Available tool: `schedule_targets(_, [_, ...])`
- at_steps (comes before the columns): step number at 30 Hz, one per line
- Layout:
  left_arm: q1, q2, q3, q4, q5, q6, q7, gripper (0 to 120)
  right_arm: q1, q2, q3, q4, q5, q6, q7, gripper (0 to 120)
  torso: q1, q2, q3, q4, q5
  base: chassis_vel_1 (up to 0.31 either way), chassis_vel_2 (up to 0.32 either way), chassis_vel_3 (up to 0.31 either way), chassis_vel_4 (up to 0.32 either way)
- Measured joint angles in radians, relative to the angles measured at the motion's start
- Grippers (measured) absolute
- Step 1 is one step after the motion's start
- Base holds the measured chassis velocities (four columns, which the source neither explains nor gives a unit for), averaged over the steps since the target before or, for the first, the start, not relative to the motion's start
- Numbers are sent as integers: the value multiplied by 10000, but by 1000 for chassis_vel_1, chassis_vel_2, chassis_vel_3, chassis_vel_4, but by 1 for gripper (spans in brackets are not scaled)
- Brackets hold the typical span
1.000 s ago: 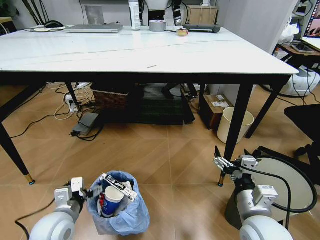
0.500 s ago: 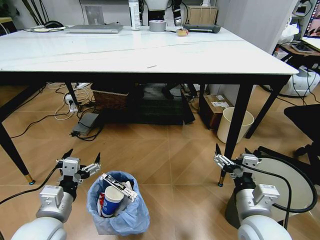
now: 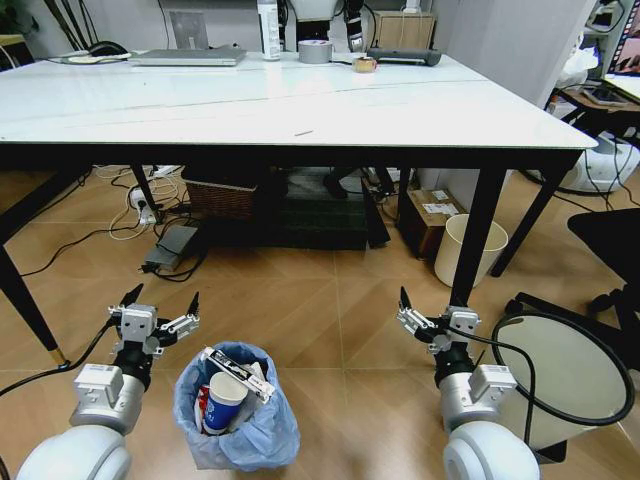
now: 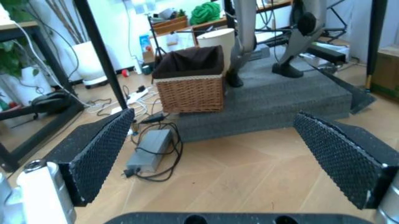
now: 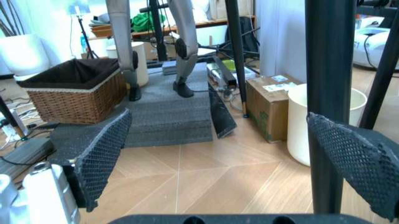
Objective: Pick up the trash bin and place the trash from the table into it.
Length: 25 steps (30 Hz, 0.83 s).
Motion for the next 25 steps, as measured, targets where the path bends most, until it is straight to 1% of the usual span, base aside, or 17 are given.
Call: schedule_targets(25, [-11, -8, 26, -15, 10, 69, -117, 100, 6, -30, 32, 49, -114, -114, 116, 100, 0, 0, 0, 0, 1, 0, 0, 0, 0])
